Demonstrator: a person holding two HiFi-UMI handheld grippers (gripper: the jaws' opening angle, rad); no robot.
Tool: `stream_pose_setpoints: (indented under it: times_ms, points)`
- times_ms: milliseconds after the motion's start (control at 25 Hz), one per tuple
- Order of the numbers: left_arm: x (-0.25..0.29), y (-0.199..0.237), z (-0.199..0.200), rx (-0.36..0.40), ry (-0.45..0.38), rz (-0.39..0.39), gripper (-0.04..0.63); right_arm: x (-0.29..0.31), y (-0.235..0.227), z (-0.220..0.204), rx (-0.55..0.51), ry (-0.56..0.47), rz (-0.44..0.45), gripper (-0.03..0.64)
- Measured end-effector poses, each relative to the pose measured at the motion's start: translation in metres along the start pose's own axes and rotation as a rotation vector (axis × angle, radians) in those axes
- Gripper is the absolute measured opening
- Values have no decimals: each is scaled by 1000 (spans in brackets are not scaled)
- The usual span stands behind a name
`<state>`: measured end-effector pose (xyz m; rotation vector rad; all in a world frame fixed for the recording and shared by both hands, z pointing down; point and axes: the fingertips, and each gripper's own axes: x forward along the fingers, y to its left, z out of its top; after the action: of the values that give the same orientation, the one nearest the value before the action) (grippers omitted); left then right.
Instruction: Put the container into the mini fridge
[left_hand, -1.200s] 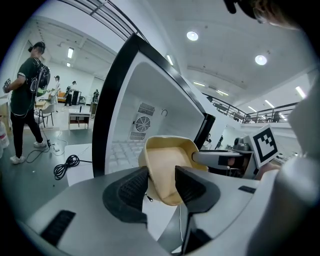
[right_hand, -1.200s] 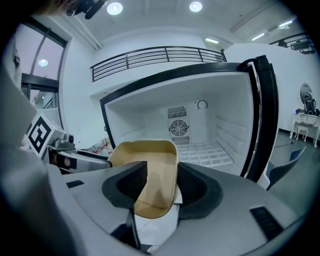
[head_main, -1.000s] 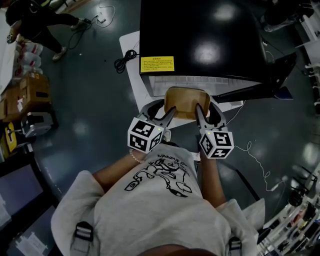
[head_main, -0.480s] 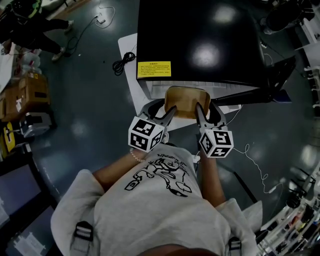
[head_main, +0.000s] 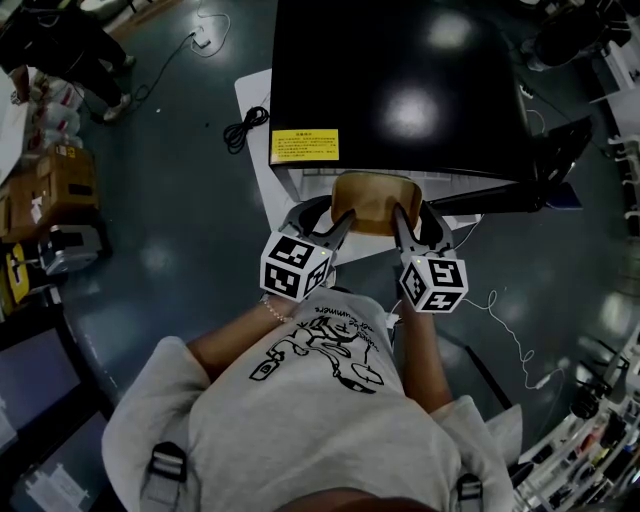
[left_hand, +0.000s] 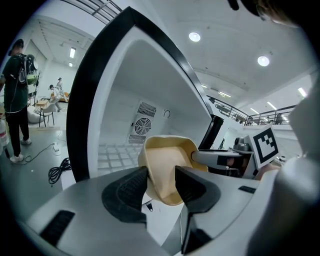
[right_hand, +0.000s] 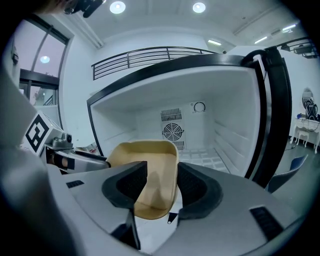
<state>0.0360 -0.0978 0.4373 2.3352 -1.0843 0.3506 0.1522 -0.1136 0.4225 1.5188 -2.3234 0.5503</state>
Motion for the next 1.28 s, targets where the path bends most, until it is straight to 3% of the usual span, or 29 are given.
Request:
stream_pose_setpoints:
  times_ms: [1280]
  points:
    - [47,26,25,-13,-28,33,181,47,-32,20,-34,-13,-29,183]
